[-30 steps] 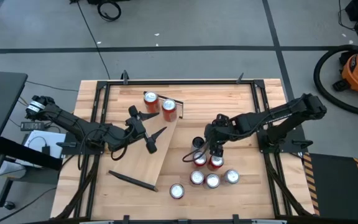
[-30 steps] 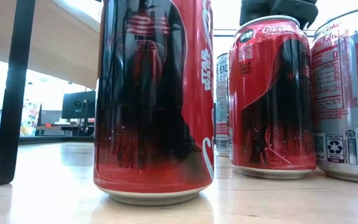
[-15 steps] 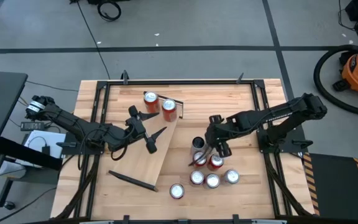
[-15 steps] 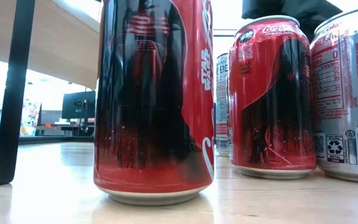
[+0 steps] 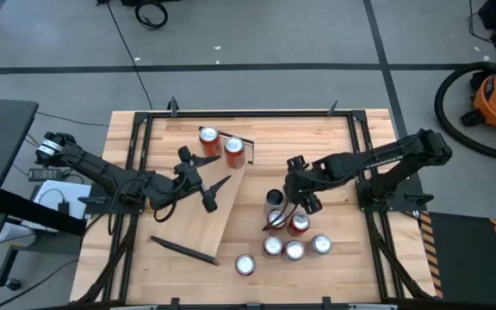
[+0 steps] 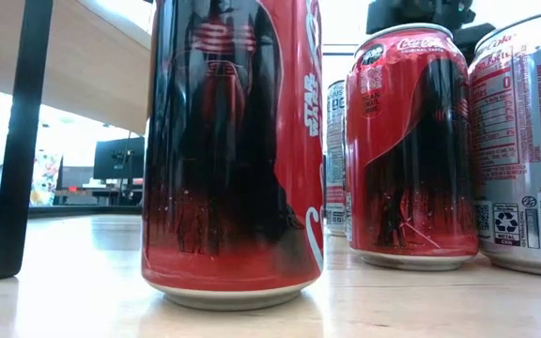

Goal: Place canned beverage on shelf
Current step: Put the top white soda can on the shelf

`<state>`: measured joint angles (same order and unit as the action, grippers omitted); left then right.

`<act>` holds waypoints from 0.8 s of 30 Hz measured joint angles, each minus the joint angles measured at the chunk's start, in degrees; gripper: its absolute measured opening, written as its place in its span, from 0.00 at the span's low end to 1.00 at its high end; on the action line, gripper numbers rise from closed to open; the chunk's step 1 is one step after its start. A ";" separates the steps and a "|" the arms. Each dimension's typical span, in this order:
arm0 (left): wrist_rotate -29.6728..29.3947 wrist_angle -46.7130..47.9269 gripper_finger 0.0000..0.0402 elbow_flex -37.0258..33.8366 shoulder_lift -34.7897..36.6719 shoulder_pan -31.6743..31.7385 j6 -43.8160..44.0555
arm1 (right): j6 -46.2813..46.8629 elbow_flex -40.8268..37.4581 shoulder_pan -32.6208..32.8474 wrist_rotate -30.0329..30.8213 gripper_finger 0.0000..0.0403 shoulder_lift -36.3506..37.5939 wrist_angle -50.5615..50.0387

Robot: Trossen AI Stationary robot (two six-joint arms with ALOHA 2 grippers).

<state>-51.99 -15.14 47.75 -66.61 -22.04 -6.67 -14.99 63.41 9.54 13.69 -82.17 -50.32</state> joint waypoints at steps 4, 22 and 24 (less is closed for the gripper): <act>0.00 0.00 0.75 0.00 0.00 0.00 0.10 | 1.80 0.11 0.28 -0.90 0.86 0.00 0.87; 0.00 0.46 0.75 0.00 0.00 -0.07 0.58 | 17.32 7.92 4.14 7.72 0.97 0.05 -7.54; 0.00 0.47 0.75 0.00 0.00 -0.09 0.62 | 20.83 7.92 4.17 7.69 0.97 0.07 -9.81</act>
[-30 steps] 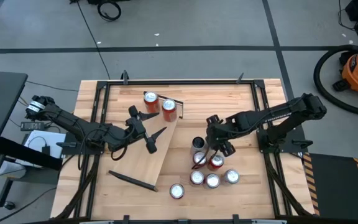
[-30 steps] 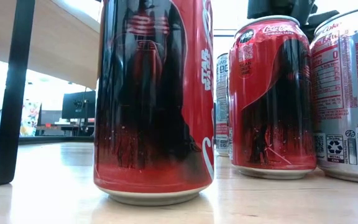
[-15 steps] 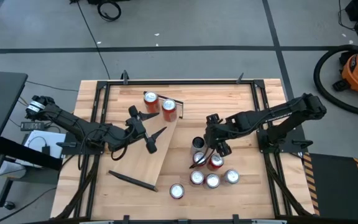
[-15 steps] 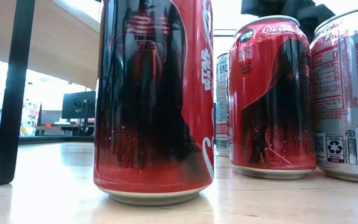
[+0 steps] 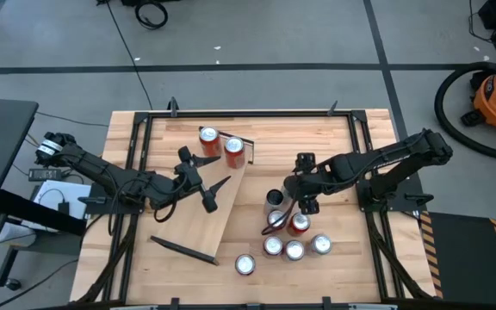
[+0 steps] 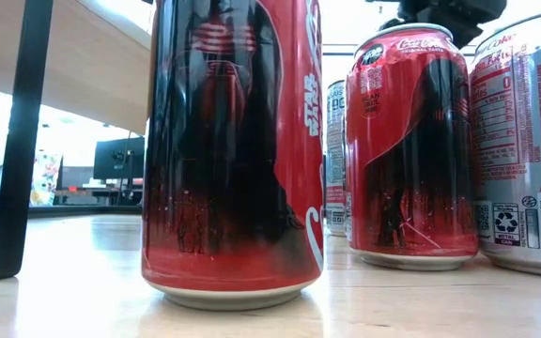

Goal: Place canned beverage on shelf
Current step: Put the top white soda can on the shelf

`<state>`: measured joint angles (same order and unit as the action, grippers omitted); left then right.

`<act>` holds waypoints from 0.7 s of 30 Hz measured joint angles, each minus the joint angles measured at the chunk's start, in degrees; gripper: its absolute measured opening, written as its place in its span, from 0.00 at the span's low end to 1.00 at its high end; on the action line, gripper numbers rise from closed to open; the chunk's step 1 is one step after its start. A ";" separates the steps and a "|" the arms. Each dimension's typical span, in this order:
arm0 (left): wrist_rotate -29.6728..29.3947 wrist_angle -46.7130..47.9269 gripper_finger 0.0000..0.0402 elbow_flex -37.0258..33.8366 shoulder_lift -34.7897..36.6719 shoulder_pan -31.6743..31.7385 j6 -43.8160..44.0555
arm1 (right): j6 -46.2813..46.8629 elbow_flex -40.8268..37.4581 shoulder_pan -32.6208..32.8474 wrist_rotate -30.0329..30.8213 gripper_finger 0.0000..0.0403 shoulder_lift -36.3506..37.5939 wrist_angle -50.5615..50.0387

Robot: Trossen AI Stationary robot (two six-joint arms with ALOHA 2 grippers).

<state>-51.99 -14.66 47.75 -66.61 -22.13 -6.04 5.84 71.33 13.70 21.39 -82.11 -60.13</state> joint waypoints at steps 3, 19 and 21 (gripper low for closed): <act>0.00 -0.01 0.75 0.00 0.00 0.02 0.00 | 4.54 -0.07 0.05 0.00 0.97 -0.02 -3.02; 0.00 -0.01 0.75 0.00 0.00 0.02 0.50 | 7.61 -2.35 0.16 4.31 0.97 -0.09 -3.38; 0.01 -0.01 0.75 0.00 0.00 0.02 0.50 | 7.23 -3.58 0.13 4.82 0.97 -0.09 -3.08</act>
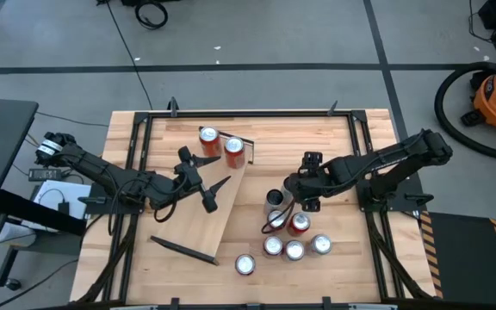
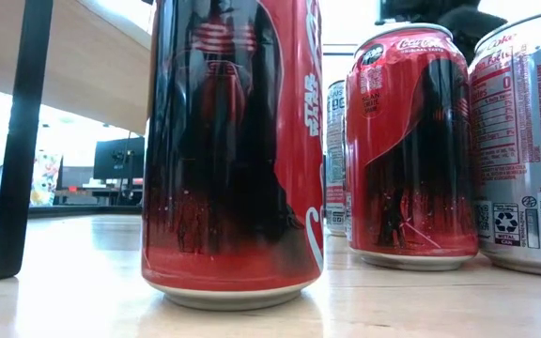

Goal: Place canned beverage on shelf
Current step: Put the top white soda can on the shelf

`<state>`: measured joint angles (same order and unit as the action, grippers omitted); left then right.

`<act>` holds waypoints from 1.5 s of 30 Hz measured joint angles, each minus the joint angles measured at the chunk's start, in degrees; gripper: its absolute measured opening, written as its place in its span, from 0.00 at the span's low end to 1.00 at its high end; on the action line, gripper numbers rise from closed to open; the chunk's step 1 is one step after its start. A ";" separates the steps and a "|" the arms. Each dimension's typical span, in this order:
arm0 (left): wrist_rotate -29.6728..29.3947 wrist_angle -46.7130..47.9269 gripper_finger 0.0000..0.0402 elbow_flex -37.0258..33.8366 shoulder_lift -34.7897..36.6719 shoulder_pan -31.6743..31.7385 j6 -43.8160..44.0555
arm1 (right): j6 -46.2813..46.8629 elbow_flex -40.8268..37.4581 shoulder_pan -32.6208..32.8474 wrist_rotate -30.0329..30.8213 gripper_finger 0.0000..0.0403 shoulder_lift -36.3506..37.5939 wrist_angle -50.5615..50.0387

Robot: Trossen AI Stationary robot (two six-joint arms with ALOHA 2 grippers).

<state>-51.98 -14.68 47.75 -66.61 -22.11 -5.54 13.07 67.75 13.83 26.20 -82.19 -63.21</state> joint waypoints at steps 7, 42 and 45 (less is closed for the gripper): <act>0.00 -0.04 0.75 0.00 0.00 0.00 0.00 | -1.19 -0.81 -1.51 11.18 0.97 -0.07 0.35; -0.01 0.79 0.75 0.00 0.00 -1.18 0.37 | 7.92 -29.45 -4.16 -1.58 0.92 19.93 35.78; -0.01 0.88 0.75 0.00 0.00 -1.18 0.35 | 7.81 -31.31 -4.33 -3.02 0.94 19.39 40.11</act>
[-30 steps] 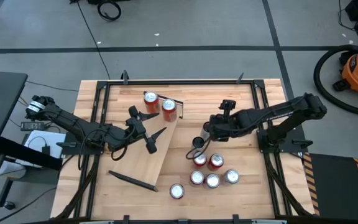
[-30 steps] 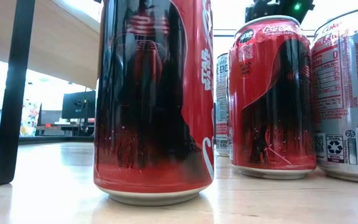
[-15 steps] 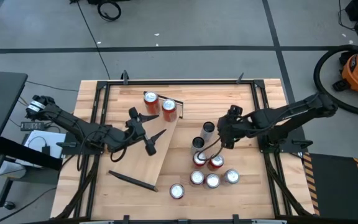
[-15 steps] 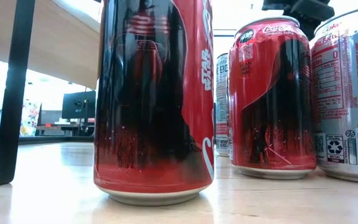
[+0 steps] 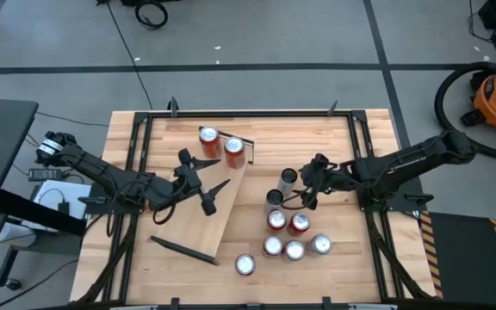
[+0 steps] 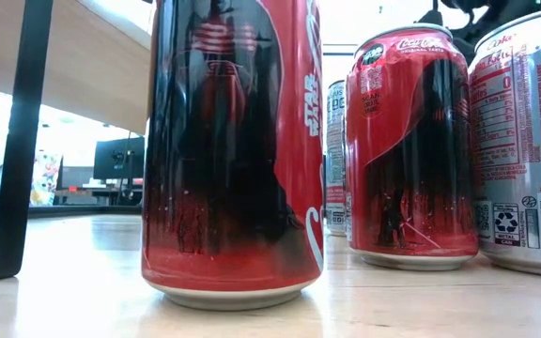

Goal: Place canned beverage on shelf
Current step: Put the top white soda can on the shelf

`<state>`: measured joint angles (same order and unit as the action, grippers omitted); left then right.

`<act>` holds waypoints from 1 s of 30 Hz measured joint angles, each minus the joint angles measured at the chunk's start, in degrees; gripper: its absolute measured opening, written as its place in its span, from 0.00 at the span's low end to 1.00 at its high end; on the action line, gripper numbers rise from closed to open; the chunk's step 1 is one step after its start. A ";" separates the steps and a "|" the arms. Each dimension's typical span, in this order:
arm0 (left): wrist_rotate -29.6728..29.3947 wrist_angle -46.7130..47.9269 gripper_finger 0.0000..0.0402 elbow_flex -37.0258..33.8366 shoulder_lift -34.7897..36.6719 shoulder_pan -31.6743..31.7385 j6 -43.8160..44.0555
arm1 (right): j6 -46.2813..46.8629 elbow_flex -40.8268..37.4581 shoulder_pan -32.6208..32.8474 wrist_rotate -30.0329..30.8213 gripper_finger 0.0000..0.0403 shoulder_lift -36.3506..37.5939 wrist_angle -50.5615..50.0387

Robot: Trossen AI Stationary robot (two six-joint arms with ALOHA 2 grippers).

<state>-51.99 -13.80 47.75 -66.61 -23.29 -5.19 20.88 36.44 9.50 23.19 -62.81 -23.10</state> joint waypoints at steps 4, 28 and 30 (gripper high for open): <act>0.00 0.32 0.75 0.00 0.00 0.00 0.02 | -0.12 -1.29 -0.34 0.98 0.96 -0.86 3.11; -0.10 0.57 0.75 0.00 0.01 0.00 -0.44 | -8.10 -2.86 -5.61 -0.77 0.83 -10.00 21.27; -1.28 0.76 0.75 0.46 0.39 -0.51 -1.38 | -9.45 -2.86 -5.82 -0.77 0.78 -9.24 21.70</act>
<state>-53.27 -13.04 48.21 -66.22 -23.80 -6.57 11.43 33.58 3.68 22.41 -72.04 -1.40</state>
